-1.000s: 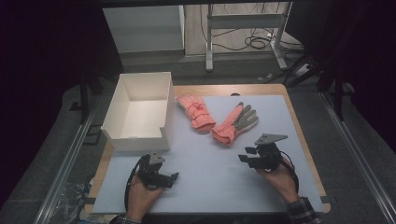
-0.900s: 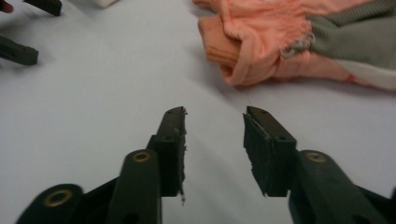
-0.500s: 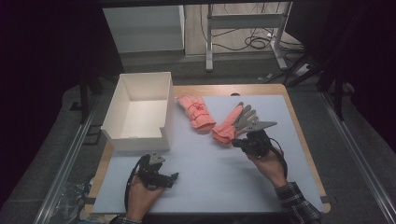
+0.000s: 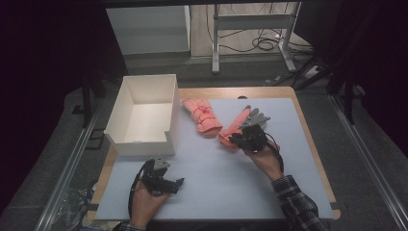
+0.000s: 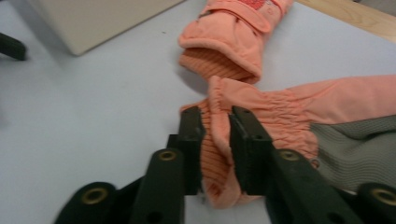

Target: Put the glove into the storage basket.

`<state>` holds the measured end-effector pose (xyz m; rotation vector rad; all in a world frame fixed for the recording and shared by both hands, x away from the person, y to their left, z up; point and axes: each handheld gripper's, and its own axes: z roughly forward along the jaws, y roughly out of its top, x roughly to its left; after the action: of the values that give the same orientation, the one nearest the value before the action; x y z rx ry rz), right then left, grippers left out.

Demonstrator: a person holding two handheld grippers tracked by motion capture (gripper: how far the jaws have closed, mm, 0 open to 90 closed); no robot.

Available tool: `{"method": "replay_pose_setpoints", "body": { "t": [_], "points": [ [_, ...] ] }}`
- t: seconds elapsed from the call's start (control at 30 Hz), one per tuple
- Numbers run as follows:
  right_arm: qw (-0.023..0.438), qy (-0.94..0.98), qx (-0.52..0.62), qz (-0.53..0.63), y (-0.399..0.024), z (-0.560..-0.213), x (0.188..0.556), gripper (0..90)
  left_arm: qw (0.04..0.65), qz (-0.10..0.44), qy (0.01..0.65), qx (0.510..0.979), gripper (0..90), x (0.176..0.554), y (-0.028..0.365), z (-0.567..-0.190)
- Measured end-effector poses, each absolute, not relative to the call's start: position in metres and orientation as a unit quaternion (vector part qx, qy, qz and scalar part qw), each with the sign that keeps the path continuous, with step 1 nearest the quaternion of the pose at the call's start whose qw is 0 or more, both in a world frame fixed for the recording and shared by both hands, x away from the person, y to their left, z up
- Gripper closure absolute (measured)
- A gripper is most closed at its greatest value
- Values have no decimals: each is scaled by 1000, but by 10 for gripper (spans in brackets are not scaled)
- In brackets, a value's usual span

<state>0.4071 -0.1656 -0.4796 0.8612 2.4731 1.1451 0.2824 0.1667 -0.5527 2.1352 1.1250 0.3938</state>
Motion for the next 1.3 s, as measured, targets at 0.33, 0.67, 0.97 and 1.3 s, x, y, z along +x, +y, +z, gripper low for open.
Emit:
{"method": "replay_pose_setpoints", "body": {
  "t": [0.33,0.67,0.97,1.3],
  "points": [
    [179,871,291,354,-167,-497,412,750,341,151,433,821,1,282,167,-553],
    [180,866,299,357,-183,-484,405,803,341,151,432,821,1,282,167,-553],
    [177,869,308,345,-211,-484,396,782,341,151,433,821,1,282,167,-553],
    [165,852,335,368,-231,-468,405,670,341,151,433,821,1,282,167,-553]
  ]
}}
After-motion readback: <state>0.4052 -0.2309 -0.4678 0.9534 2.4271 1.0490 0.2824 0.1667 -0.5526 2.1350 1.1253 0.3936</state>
